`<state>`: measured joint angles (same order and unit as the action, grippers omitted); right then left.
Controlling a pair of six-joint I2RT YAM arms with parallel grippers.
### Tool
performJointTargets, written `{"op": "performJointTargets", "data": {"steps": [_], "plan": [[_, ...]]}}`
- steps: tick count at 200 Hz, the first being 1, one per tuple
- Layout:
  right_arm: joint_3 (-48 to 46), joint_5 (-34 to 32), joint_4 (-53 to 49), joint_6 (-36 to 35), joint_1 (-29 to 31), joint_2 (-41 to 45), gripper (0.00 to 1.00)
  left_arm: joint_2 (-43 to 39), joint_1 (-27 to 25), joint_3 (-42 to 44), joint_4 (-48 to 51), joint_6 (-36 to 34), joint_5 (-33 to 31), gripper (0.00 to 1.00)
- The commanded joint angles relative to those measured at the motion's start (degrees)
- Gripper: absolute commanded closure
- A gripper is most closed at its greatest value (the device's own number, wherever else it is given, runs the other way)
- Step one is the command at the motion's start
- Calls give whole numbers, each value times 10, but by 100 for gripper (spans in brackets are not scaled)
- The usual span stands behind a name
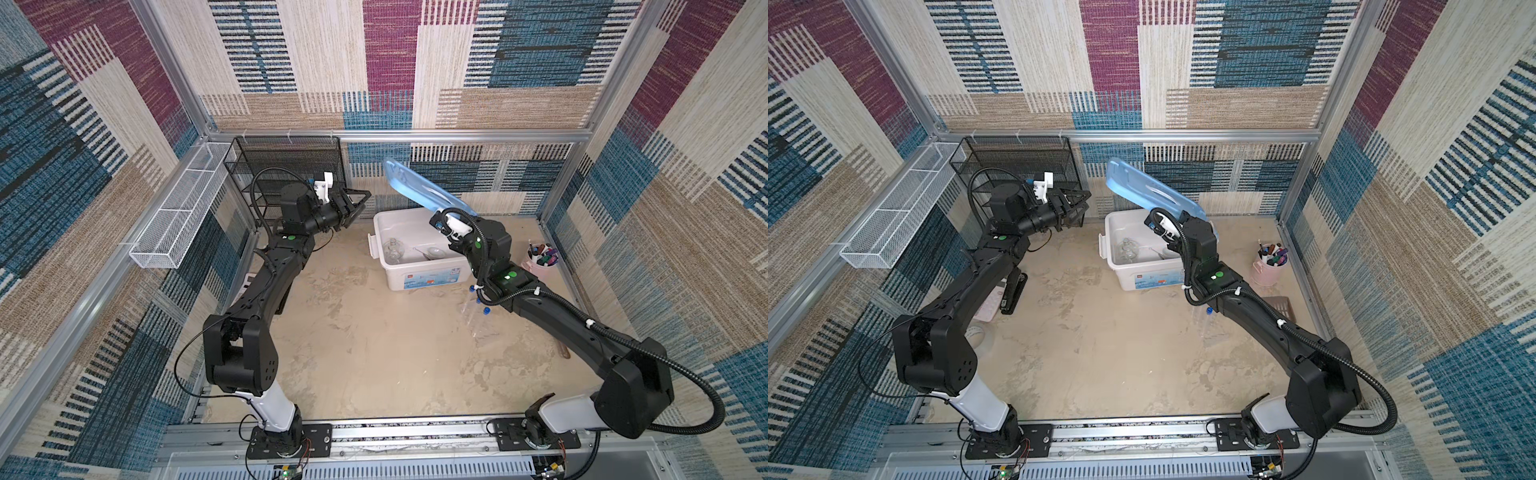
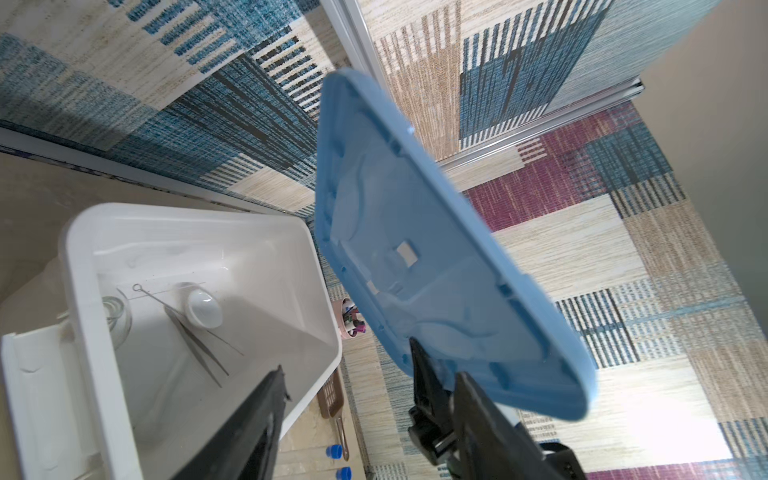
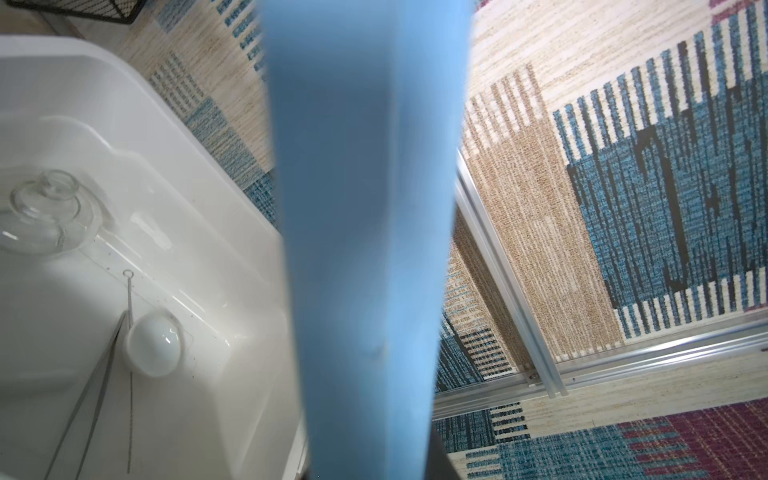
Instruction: Organize the chemistry lab equipment
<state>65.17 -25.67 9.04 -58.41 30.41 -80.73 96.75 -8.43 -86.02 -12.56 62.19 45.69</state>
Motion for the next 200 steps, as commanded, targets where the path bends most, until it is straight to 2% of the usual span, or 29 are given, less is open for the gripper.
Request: {"op": "performJointTargets", "data": {"steps": [1,124,200], "plan": [[-23,-2,87,-43,2,7,83,-3,0,4,-50,31,9,35],[-64,-5,129,-98,11,-25,82,31,-19,1,-30,38,0,36],[-69,-8,158,-112,19,-40,81,62,-44,-12,-30,42,9,47]]}}
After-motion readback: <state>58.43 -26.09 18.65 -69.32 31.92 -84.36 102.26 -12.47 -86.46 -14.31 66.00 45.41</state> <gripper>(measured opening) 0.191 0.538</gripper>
